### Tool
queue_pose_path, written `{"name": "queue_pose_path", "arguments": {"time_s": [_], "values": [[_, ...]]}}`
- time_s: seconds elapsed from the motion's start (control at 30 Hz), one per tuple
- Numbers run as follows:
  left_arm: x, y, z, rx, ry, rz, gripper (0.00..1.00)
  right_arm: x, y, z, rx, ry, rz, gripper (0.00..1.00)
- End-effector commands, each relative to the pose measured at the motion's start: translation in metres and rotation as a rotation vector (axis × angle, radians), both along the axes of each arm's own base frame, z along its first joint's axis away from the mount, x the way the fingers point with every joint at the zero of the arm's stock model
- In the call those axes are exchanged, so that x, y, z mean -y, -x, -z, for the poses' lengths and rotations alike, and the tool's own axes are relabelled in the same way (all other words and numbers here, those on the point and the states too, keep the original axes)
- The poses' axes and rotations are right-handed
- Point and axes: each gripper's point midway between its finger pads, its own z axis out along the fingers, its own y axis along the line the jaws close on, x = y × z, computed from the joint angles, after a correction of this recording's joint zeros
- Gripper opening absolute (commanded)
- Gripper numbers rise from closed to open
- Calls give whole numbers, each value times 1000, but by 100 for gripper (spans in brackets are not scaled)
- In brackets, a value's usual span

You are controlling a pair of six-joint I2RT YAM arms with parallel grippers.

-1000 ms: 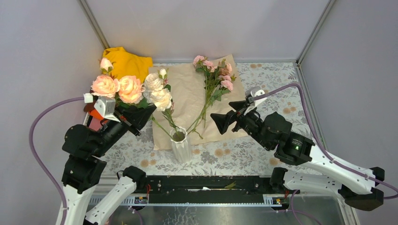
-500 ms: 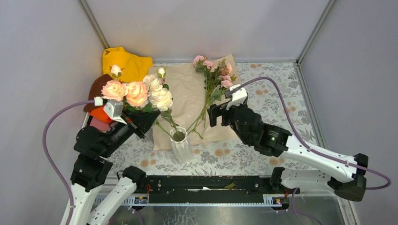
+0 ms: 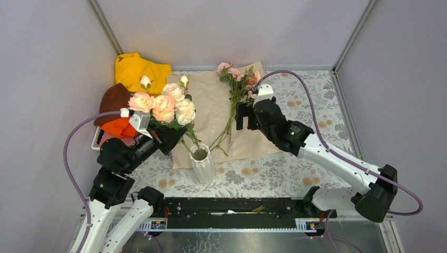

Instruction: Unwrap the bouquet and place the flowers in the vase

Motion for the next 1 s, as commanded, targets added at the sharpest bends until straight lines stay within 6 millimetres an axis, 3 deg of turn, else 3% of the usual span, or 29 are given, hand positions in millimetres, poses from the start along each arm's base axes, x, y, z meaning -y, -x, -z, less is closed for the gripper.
{"name": "queue_pose_path", "arguments": {"time_s": [0.0, 0.2, 0.33, 0.47, 0.63, 0.83, 0.97], "values": [[2, 5, -12, 54, 23, 24, 21, -10, -3, 7, -63, -85, -32, 100], [1, 9, -14, 67, 24, 30, 46, -5, -17, 33, -135, -83, 3, 100], [0, 14, -20, 87, 28, 39, 57, -3, -26, 58, -209, -88, 22, 100], [-3, 17, -23, 96, 17, 29, 61, -3, -36, 83, -270, -67, 35, 95], [-7, 19, -26, 103, 9, 10, 63, -16, -47, 115, -342, -48, 16, 79], [-11, 23, -30, 113, -5, 0, 66, -41, -60, 149, -433, -43, -22, 60], [-19, 20, -27, 104, -39, -47, 67, -58, -65, 172, -499, -48, -53, 54]]}}
